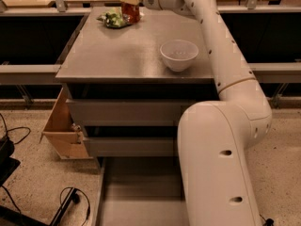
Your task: Pick coke can from bottom drawer and place on counter
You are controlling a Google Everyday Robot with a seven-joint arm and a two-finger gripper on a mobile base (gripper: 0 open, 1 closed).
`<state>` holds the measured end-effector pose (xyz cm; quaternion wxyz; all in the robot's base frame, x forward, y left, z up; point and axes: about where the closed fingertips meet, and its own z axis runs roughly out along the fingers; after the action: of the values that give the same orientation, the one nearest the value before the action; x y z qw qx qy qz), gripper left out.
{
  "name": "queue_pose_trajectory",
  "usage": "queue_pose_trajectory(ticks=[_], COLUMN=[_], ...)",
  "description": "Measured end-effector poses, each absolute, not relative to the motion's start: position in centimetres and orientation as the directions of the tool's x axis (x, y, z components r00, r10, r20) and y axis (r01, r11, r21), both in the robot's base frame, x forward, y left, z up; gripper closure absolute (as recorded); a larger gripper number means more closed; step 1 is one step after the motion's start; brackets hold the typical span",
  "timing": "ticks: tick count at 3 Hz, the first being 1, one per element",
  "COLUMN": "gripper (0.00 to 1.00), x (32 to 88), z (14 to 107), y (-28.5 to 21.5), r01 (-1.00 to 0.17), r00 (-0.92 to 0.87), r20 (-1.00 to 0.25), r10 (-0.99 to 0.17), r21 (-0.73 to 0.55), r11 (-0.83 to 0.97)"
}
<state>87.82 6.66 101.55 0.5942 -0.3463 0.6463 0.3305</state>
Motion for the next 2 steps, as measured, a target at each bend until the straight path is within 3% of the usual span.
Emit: queue_pose_trajectory(ticks=[2], gripper=[1.00], x=[88.9], z=[99.5], y=[7.6], r01=[-0.843], r00=[-0.033], r20=[-0.989], r10=[-0.141], r21=[-0.048], r11=[0.536])
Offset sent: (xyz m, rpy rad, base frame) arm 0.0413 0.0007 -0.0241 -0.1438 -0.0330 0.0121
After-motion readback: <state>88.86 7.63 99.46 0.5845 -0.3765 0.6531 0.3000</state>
